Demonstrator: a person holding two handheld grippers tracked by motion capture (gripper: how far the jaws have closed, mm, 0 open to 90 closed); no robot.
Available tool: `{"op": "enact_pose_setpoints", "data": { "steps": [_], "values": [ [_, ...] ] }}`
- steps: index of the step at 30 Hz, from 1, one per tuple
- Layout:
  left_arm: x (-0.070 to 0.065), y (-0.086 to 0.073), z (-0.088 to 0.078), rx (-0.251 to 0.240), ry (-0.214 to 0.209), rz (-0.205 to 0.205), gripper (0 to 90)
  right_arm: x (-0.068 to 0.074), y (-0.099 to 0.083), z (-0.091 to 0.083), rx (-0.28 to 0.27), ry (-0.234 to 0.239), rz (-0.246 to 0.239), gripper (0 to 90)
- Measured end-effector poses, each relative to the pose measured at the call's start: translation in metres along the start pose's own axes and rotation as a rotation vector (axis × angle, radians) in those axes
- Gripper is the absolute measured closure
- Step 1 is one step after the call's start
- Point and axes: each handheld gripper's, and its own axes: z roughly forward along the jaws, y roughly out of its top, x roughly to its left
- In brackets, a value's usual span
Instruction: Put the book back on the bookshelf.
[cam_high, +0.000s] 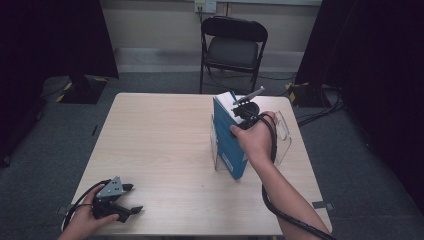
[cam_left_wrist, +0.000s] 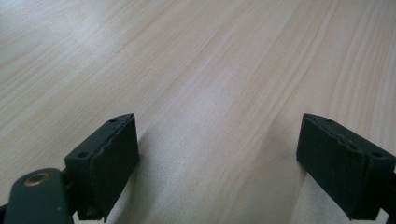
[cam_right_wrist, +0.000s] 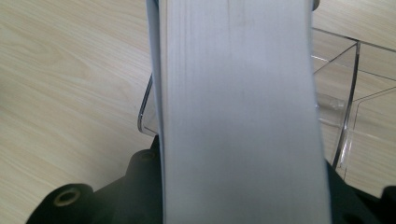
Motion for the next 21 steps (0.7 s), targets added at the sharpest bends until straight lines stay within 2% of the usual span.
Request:
{"op": "enact_pose_setpoints", "data": {
  "steps": [3, 4, 5, 21],
  "values": [
    [0.0, 0.0, 0.0, 0.0, 0.0, 0.001, 12.5, 0.0, 0.002, 0.004, -0.003, -0.002, 0.001, 62.1],
    [0.001, 0.0, 0.0, 0.002, 0.007, 0.013, 12.5, 0.0, 0.002, 0.005, -0.01, -0.001, -0.004, 62.1],
    [0.0, 0.0, 0.0, 0.0, 0.0, 0.0, 12.5, 0.0, 0.002, 0.006, -0.01, -0.001, 0.004, 62.1],
    [0.0, 0.0, 0.0, -0.005, 0.001, -0.001, 12.5, -0.001, 0.007, 0.013, -0.046, -0.003, 0.006, 62.0]
  ]
}}
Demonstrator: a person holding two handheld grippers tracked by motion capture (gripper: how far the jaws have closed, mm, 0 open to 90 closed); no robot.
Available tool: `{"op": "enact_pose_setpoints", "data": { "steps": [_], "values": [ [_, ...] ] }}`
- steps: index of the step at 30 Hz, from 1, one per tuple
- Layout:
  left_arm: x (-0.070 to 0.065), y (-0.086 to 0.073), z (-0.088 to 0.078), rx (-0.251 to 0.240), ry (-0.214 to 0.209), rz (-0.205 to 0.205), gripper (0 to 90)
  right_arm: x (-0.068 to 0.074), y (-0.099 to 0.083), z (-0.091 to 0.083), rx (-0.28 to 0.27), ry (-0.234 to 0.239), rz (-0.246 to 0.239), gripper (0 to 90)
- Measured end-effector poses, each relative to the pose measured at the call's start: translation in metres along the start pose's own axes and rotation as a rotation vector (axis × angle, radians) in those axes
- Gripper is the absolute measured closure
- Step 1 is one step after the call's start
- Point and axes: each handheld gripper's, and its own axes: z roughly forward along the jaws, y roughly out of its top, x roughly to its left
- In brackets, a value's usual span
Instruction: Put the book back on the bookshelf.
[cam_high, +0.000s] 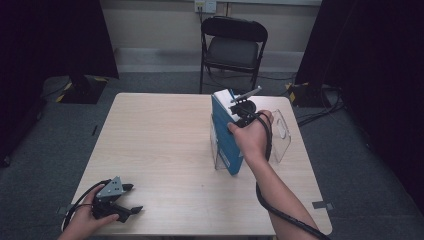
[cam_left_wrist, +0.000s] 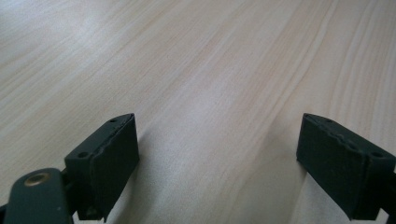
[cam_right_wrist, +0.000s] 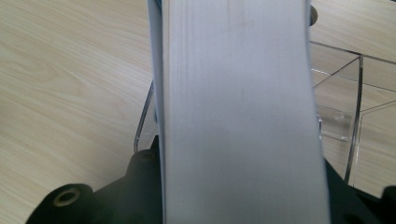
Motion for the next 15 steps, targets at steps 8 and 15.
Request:
{"op": "enact_pose_setpoints", "data": {
  "steps": [8, 15],
  "values": [
    [0.0, 0.0, 0.0, 0.0, 0.0, 0.0, 12.5, 0.005, 0.0022, 0.0019, 0.002, -0.017, -0.008, 61.9],
    [0.0, 0.0, 0.0, 0.0, 0.0, 0.0, 12.5, 0.0068, 0.0039, 0.0029, 0.008, -0.022, -0.007, 61.8]
  ]
}}
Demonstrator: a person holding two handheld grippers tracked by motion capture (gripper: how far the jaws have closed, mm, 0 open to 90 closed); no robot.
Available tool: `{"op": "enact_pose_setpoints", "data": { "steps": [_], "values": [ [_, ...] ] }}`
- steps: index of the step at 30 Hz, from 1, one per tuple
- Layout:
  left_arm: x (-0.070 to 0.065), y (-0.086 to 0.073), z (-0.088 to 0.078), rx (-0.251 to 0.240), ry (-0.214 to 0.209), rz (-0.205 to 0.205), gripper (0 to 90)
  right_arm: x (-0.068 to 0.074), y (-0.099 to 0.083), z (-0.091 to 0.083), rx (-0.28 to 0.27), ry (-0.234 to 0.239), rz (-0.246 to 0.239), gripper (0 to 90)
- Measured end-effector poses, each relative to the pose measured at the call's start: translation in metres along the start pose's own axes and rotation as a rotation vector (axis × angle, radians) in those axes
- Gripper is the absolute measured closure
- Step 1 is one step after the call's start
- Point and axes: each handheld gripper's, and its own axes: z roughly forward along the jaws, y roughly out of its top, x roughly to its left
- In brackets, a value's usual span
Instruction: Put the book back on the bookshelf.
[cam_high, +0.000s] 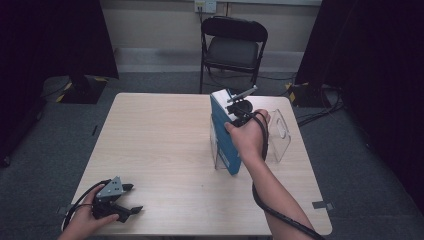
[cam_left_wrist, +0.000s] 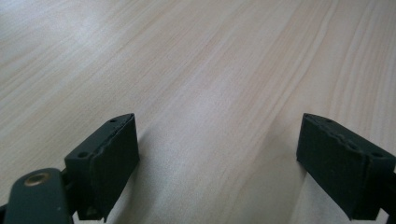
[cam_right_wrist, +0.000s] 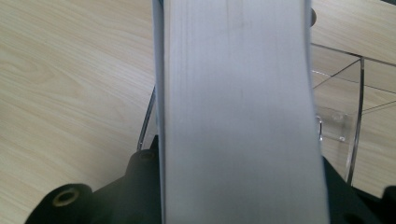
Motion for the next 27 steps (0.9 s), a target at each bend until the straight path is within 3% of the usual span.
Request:
{"op": "enact_pose_setpoints", "data": {
  "steps": [18, 27],
  "values": [
    [0.0002, 0.0, 0.0, 0.0, -0.001, 0.0, 12.5, -0.0001, 0.003, 0.0015, 0.004, 0.007, 0.015, 60.7],
    [0.0, 0.0, 0.0, 0.0, -0.001, 0.0, 12.3, -0.0045, 0.0019, -0.0009, -0.028, 0.053, 0.029, 55.3]
  ]
}}
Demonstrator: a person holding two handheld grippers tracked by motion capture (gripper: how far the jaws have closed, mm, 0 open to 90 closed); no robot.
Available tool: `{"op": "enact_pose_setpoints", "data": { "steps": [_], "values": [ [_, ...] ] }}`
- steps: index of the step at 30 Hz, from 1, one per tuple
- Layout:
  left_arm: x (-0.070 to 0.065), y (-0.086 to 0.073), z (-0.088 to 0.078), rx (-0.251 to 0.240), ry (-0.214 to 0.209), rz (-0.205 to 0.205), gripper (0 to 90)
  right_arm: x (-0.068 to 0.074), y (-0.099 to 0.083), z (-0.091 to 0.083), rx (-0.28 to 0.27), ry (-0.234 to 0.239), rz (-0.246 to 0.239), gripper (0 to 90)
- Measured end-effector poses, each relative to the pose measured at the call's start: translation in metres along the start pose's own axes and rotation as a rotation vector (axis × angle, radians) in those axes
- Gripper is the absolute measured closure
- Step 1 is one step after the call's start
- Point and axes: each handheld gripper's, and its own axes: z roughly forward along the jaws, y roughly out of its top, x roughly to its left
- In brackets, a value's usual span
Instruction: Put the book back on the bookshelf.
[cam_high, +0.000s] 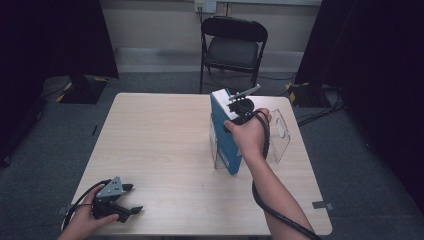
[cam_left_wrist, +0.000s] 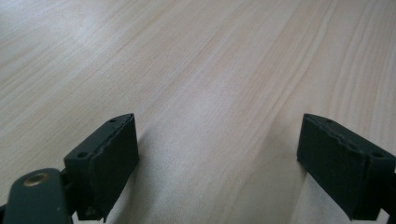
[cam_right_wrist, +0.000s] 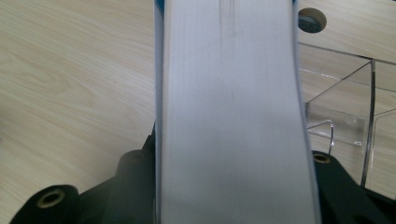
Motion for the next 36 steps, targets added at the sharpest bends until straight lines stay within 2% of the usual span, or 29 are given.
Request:
{"op": "enact_pose_setpoints", "data": {
  "steps": [4, 5, 8, 9, 13, 14, 15, 18, 24, 27, 32, 36],
  "values": [
    [0.0, 0.0, 0.0, 0.0, -0.001, 0.0, 12.2, -0.001, -0.001, -0.004, -0.025, 0.013, 0.009, 49.1],
    [0.001, 0.0, 0.0, 0.002, 0.005, 0.012, 12.2, -0.001, -0.001, -0.005, -0.028, 0.013, 0.007, 48.7],
    [0.0, 0.0, 0.0, -0.001, -0.002, -0.004, 12.2, -0.003, -0.001, -0.008, -0.024, 0.014, -0.001, 43.5],
    [0.0, 0.0, 0.0, 0.001, 0.002, 0.007, 12.1, -0.005, -0.002, -0.009, -0.028, 0.014, -0.001, 42.5],
    [0.0, 0.0, 0.0, 0.0, -0.001, 0.001, 12.1, -0.009, -0.005, -0.011, -0.05, 0.031, 0.006, 37.0],
    [0.001, 0.0, 0.0, 0.002, 0.006, 0.013, 12.2, -0.009, -0.006, -0.012, -0.058, 0.038, 0.008, 36.3],
    [0.0, 0.0, 0.0, 0.0, -0.001, 0.0, 12.1, -0.01, -0.007, -0.013, -0.064, 0.039, 0.009, 35.4],
    [0.001, 0.0, 0.0, 0.001, 0.006, 0.013, 12.1, -0.011, -0.009, -0.013, -0.068, 0.048, -0.007, 32.1],
    [0.001, 0.0, 0.0, 0.002, 0.006, 0.014, 12.1, -0.013, -0.017, -0.015, -0.091, 0.062, -0.016, 26.5],
    [0.001, 0.0, 0.0, 0.002, 0.006, 0.014, 12.1, -0.015, -0.021, -0.018, -0.107, 0.055, -0.021, 23.9],
    [0.001, 0.0, 0.0, 0.002, 0.006, 0.013, 12.1, -0.021, -0.03, -0.023, -0.117, 0.104, -0.039, 19.3],
    [0.001, 0.0, 0.0, 0.001, 0.008, 0.014, 12.1, -0.022, -0.039, -0.026, -0.125, 0.074, -0.079, 19.4]
  ]
}}
